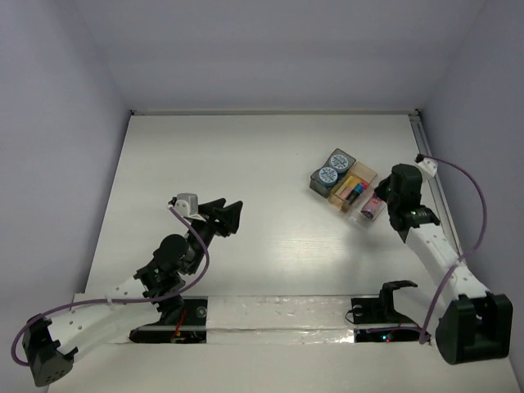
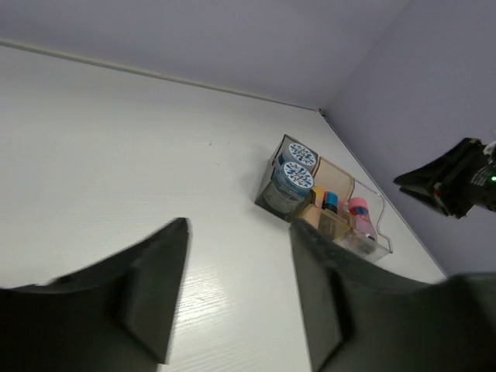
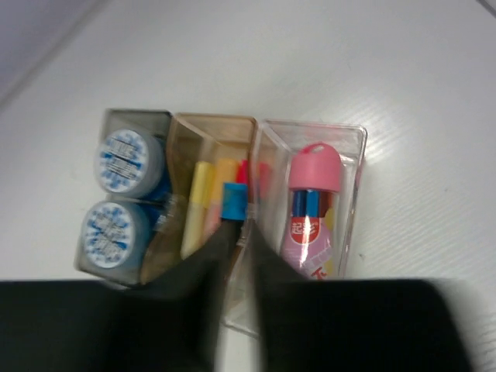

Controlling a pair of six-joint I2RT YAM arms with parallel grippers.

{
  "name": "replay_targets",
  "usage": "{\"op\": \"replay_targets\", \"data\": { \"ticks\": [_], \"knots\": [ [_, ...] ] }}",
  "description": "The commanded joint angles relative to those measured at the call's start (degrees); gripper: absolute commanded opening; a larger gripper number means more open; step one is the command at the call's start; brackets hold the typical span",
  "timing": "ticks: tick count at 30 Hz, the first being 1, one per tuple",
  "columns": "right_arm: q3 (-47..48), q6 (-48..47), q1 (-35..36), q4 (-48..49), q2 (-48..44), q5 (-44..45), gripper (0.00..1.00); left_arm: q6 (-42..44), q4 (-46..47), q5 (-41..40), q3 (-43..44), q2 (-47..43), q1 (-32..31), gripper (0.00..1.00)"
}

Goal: Sort the stationery into containers
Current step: Reset both arms

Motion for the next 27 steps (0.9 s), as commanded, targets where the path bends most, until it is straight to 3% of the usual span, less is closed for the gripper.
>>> {"op": "replay_targets", "data": {
  "ticks": [1,2,4,5,6,7,17,19,27],
  "knots": [
    [0.54,-1.94,-0.31,3.19,-9.95,-0.88,0.00,0.65,2.57,0.67,1.20,-0.49,0.05,0.55],
    [0.80,-2.73,-0.31,3.11,-12.43,-1.93,0.00,0.91,2.92,1.37,1.02,-0.67,0.05,0.64],
    [1.59,-4.40,-0.31,3.19,-20.14,-6.14,0.00,1.18,3.54,1.55,0.84,-0.84,0.05,0.73],
    [2.64,-4.93,-0.31,3.28,-22.62,-7.38,0.00,1.09,3.46,1.64,1.19,-0.93,0.05,0.88],
    [3.35,-5.29,-0.31,3.19,-25.00,-9.39,0.00,1.00,3.37,1.99,1.37,-1.11,0.05,0.97],
    [4.66,-5.55,-0.31,2.85,-29.37,-10.02,0.00,0.92,3.80,2.60,1.20,-1.11,0.05,0.99],
    [9.42,-5.29,-0.31,-0.41,-44.09,-15.21,0.03,-4.88,-1.12,6.02,10.06,-1.80,0.05,0.99],
    [8.98,-5.81,-0.31,-0.15,-45.59,-15.12,0.14,-5.06,-0.94,6.65,11.47,-2.69,0.05,0.99],
    [5.55,-3.36,-0.31,0.82,-44.10,-23.54,0.38,-7.34,2.49,7.70,12.18,-1.82,0.05,0.99]
  ]
}}
